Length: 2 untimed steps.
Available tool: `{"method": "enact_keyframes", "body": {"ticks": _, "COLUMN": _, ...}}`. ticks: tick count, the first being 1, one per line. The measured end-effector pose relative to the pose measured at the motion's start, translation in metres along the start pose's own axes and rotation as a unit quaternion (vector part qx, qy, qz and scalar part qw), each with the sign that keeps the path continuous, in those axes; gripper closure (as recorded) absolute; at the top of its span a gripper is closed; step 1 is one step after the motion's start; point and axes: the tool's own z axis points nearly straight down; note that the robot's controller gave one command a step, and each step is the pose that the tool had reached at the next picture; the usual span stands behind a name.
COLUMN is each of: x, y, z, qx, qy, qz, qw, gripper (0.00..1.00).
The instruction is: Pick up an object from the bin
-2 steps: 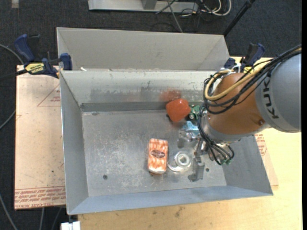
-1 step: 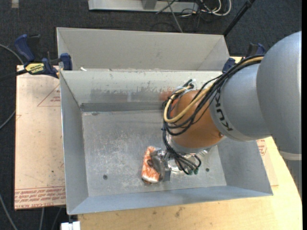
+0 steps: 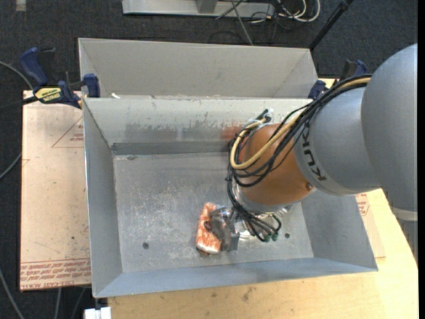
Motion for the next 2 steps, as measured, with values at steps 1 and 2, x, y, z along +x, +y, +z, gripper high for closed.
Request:
{"method": "enact_keyframes", "body": {"ticks": 1, "x": 0.028, "y": -0.039, "z": -0.002, "qx": -0.001, "qy": 0.0006, "qz": -0.028, "qw": 0.9996, "gripper": 1.0}}
{"method": "enact_keyframes", "body": {"ticks": 2, "x": -0.028, "y": -0.005, "z": -0.003, "qx": -0.001, "qy": 0.0016, "qz": -0.029, "qw": 0.9996, "gripper": 0.0}}
